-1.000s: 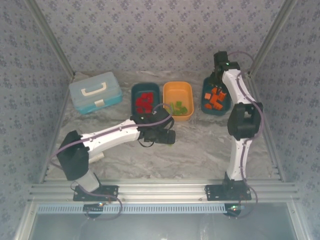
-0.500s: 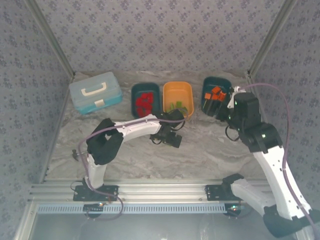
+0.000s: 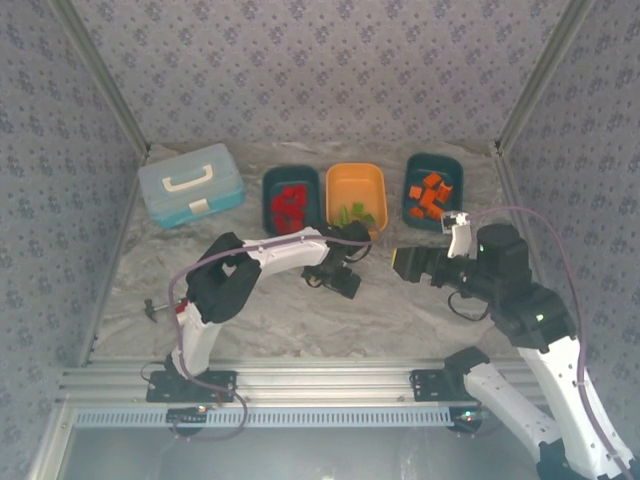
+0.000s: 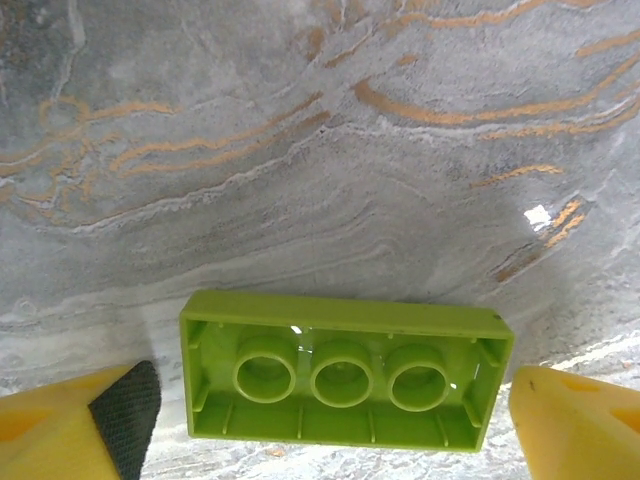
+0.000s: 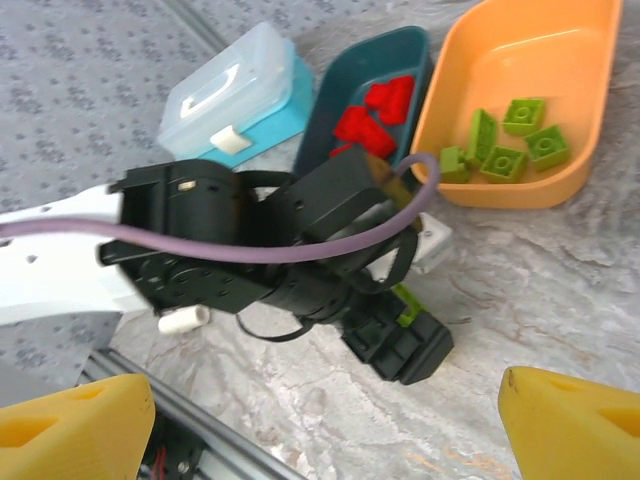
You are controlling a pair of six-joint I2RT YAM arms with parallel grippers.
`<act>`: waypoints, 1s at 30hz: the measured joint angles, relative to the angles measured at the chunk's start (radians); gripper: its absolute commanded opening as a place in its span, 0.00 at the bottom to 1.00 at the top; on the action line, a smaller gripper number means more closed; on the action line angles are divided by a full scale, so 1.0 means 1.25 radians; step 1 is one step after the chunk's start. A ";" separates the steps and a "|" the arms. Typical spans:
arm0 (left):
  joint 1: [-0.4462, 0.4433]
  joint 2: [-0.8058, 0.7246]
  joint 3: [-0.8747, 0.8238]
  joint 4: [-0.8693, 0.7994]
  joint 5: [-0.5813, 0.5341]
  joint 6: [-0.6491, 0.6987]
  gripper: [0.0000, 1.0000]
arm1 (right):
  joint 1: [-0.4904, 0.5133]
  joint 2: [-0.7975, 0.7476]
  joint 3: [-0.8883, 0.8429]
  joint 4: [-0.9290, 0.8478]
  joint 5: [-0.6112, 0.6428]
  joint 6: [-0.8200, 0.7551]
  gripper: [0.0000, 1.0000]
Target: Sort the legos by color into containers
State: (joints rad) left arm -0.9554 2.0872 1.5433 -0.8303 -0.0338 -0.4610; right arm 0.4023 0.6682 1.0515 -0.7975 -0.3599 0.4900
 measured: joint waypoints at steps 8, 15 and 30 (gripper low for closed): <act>0.001 0.009 0.016 -0.010 -0.006 0.013 0.53 | 0.001 -0.014 0.000 -0.002 -0.025 0.000 0.92; 0.001 0.005 0.024 -0.021 -0.013 0.007 0.52 | 0.002 -0.014 0.000 0.000 -0.047 0.000 0.90; 0.159 0.018 0.492 -0.045 0.093 0.016 0.53 | 0.004 -0.019 -0.045 0.081 -0.087 0.019 0.89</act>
State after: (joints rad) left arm -0.7570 2.1098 2.1582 -0.8871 0.0830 -0.4412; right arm 0.4068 0.6441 0.9951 -0.6968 -0.4686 0.5137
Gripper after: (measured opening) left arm 0.602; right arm 0.891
